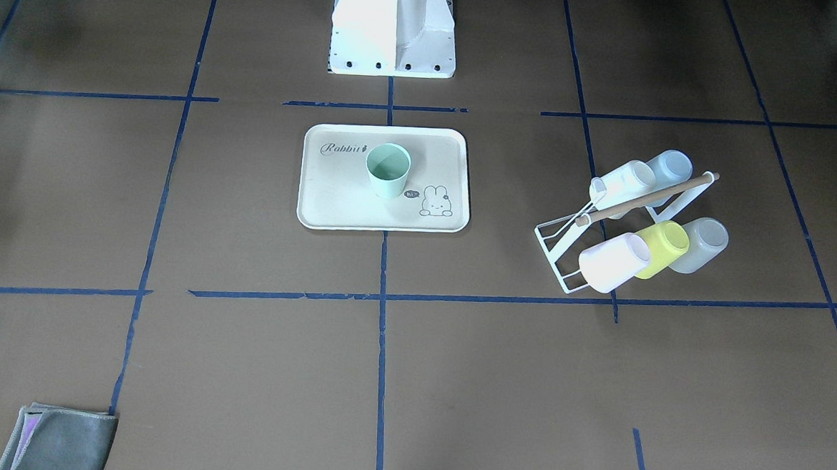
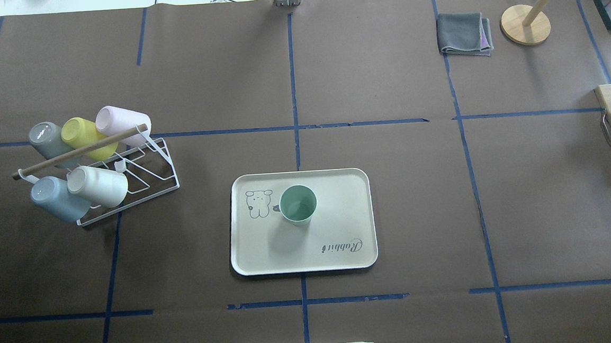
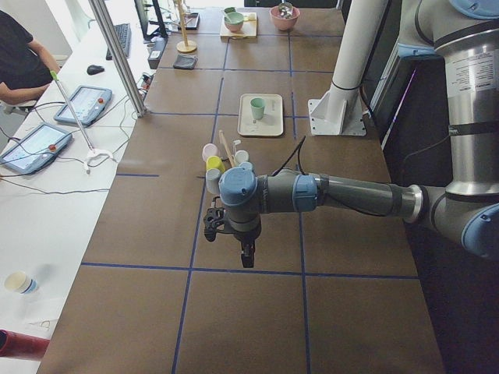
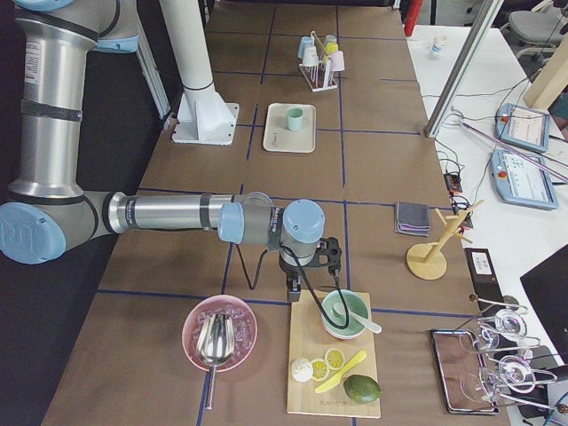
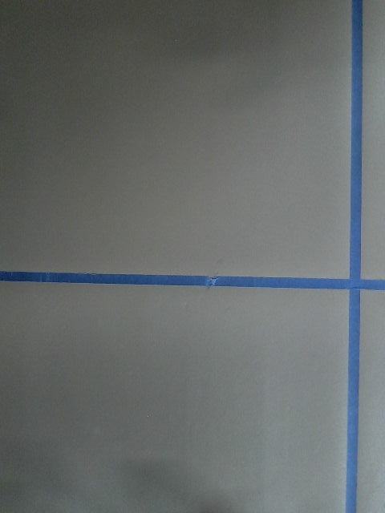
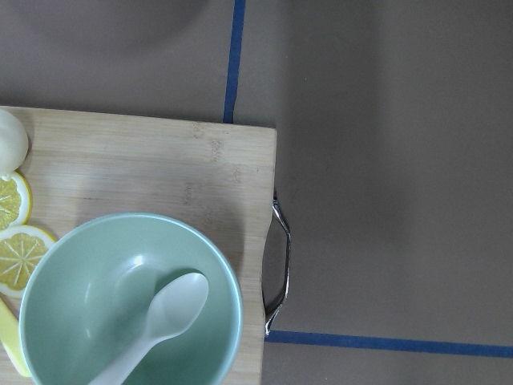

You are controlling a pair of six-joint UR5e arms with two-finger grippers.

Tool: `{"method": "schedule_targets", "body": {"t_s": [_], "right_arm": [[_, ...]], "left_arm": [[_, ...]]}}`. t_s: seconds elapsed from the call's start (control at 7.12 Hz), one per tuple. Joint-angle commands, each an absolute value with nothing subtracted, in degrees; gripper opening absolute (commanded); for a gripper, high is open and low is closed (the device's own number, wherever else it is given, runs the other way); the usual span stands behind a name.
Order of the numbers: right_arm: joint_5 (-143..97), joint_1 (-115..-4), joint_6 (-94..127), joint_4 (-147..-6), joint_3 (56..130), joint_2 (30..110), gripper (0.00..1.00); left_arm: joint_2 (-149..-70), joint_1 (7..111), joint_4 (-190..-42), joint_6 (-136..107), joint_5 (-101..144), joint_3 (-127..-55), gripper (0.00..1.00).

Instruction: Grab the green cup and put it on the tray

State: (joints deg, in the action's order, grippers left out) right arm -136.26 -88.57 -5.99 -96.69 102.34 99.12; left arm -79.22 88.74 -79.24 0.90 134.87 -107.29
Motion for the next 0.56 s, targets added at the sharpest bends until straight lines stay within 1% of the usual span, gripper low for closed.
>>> {"method": "schedule_targets", "body": {"t_s": [0.0,0.42], "right_arm": [[-136.23,-89.29,-6.06,-96.68,102.39,99.23,1.0],[-136.06,-89.3,-6.06,-96.68,102.04,99.32,1.0]], "left_arm": [[-79.8,88.68,-79.63,0.97,134.82,-105.3,1.0],[-79.8,87.63,-79.72,0.97,135.0,-105.29,1.0]]}}
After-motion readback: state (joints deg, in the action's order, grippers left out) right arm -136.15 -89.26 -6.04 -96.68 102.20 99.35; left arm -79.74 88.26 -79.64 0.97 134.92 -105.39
